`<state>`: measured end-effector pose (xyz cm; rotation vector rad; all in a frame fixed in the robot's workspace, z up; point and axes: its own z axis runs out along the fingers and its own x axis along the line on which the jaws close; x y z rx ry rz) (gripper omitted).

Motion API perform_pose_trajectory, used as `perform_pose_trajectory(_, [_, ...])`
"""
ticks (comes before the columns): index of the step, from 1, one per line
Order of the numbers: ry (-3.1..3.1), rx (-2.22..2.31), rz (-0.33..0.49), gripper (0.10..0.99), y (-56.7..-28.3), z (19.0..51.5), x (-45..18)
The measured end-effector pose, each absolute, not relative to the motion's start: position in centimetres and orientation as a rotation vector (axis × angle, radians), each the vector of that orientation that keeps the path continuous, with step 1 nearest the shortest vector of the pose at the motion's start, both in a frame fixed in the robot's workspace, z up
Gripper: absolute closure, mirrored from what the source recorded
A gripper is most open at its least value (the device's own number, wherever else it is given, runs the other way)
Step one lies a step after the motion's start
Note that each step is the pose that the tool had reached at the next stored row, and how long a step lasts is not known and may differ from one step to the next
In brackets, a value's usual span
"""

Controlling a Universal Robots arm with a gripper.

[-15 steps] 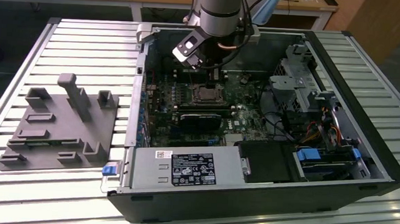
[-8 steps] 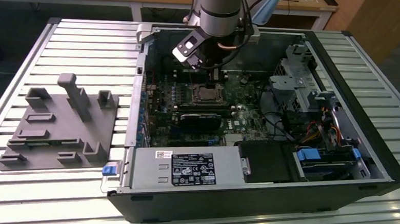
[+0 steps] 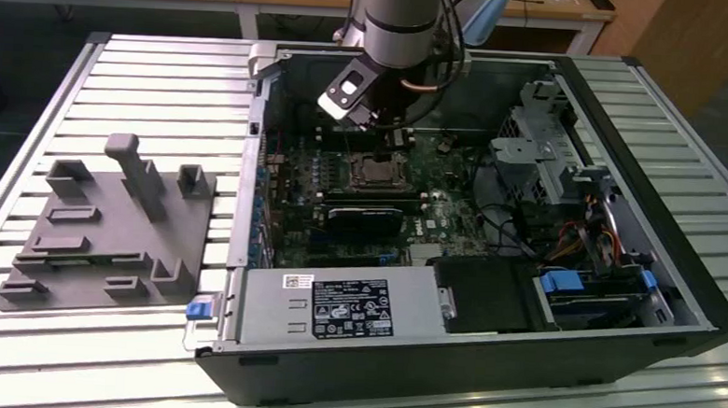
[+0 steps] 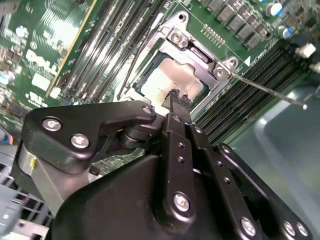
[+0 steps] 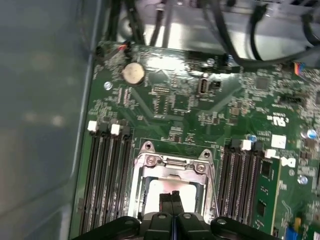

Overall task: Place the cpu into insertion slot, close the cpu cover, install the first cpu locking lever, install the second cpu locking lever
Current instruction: 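Close the cpu cover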

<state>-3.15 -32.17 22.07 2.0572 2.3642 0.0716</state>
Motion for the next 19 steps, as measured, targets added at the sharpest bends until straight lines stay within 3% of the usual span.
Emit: perform_pose_trajectory(19, [2.689, 1.623, 0.07, 0.98, -32.17, 21.92, -3.15])
